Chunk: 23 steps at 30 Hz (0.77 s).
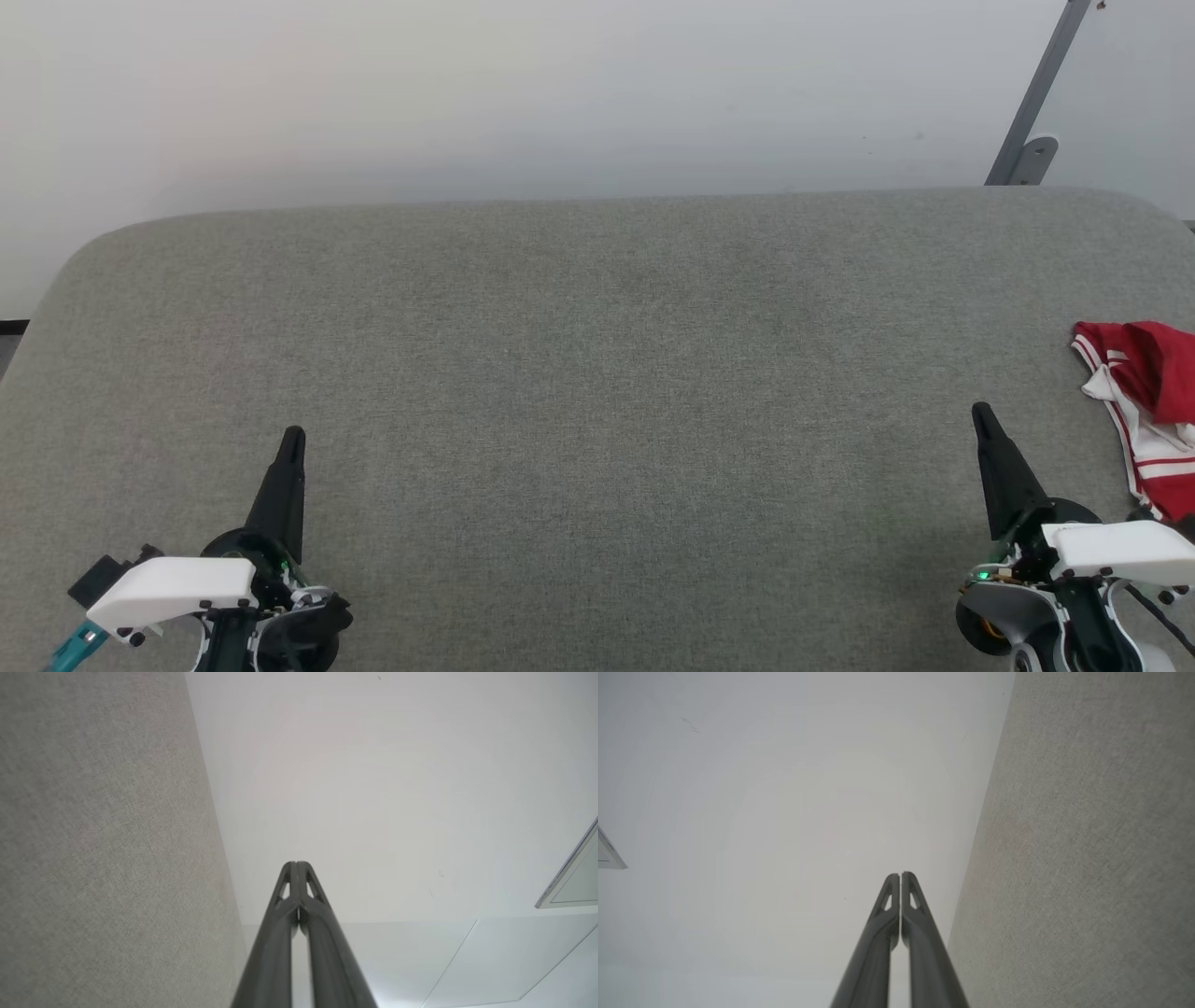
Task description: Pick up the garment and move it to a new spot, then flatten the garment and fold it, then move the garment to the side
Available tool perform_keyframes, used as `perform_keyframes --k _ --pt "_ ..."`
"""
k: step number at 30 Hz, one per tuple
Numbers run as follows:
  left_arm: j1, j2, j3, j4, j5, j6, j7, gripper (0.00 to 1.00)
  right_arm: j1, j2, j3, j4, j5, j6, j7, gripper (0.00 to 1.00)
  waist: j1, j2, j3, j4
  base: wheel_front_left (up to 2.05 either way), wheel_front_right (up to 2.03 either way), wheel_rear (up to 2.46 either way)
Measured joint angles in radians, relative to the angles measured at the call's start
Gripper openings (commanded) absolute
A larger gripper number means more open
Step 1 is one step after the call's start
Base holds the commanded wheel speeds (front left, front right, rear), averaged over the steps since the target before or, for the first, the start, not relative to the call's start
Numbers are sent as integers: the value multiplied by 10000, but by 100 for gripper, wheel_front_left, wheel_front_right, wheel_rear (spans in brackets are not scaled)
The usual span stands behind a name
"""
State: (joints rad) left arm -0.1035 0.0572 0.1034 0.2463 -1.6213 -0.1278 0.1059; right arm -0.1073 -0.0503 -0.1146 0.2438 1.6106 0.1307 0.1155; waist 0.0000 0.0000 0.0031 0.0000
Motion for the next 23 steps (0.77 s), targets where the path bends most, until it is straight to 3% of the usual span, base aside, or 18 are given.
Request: perform_keyframes --k 23 --pt "0 -21 31 0 25 0 13 0 0 0 0 0 0 0 0 0 0 0 0 0 0 0 0"
